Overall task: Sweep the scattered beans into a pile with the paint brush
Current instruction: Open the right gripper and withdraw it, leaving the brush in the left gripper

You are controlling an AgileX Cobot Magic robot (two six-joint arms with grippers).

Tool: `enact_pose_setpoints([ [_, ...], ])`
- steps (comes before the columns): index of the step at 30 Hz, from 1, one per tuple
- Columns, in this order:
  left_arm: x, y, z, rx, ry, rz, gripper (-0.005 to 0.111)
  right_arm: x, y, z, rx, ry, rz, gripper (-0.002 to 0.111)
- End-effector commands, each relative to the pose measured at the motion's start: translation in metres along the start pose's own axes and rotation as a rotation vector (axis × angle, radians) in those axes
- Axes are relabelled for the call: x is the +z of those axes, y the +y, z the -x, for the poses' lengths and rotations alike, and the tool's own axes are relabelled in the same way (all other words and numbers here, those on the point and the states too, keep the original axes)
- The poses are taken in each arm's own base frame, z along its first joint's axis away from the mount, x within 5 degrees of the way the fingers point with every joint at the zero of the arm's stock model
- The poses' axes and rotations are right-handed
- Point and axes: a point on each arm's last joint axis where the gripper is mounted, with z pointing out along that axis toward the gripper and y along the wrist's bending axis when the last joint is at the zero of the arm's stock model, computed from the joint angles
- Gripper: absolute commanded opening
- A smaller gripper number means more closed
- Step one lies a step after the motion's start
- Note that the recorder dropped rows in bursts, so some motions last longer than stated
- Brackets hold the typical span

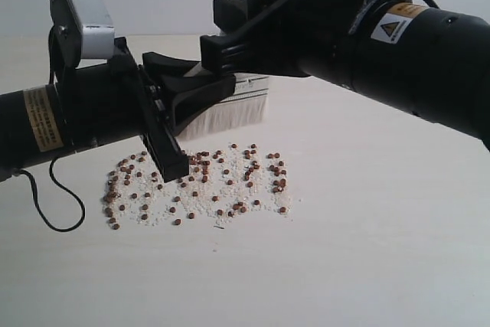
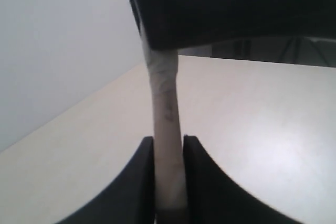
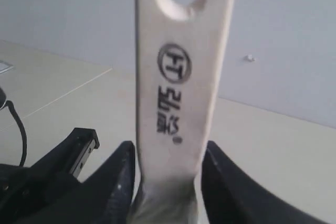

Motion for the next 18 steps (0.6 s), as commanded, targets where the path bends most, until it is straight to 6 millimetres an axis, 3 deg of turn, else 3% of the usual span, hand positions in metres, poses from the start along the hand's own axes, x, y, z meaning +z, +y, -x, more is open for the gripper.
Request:
enact_pose_setpoints([
  [1, 0.001, -0.005, 0.005, 0.022, -0.042, -0.052, 0.000, -0.003, 0.001, 0.007, 0.015, -0.034, -0.004, 0.054],
  [7, 0.001, -0.003, 0.006, 0.005, -0.052, -0.028, 0.000, -0.024, -0.006, 0.025, 0.061, -0.095, -0.055, 0.057],
  [14, -0.001, 0.002, 0.006, -0.025, -0.055, -0.004, 0.000, -0.054, -0.032, 0.008, -0.042, -0.031, -0.283, 0.057],
  [18, -0.001, 0.002, 0.006, -0.023, -0.054, -0.005, 0.000, -0.055, -0.033, 0.007, -0.056, -0.039, -0.287, 0.057],
])
